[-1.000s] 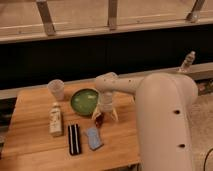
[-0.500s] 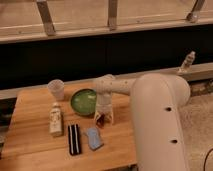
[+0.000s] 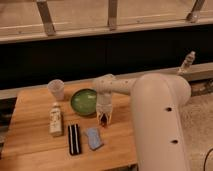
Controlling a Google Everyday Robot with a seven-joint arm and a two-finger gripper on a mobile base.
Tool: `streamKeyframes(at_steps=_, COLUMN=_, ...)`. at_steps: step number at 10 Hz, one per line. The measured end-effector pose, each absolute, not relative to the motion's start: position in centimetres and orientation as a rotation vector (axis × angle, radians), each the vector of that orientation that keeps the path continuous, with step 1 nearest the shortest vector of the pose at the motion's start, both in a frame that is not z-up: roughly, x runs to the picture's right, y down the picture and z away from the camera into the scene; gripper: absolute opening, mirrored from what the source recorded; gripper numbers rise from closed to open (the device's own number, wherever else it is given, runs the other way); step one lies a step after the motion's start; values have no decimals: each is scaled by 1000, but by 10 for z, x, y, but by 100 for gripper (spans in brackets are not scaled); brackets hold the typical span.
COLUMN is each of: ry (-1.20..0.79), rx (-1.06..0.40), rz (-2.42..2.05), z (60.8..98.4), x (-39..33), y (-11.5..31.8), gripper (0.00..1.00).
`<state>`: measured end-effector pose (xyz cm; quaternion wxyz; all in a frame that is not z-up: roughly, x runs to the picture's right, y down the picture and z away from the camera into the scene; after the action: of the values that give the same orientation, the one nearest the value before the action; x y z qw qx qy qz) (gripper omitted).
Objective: Place the pepper in the ceramic bowl
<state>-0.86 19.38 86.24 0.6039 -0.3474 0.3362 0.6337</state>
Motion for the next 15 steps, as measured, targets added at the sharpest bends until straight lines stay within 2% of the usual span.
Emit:
streamKeyframes(at_steps=4, ry=649, rx=-774, rz=1554, z=825, x=3, y=149, gripper=0)
streamKeyframes(at_steps=8, ry=511, rx=-689, rz=1600, z=786, x=13, y=78, gripper=0)
streamKeyframes(at_steps=11, ry=455, rx=-695, rz=1541, z=793, x=-20, y=64, gripper=0)
streamKeyframes(at_steps=15, ry=422, rx=-734, rz=1404, z=814, x=-78, y=80, gripper=0)
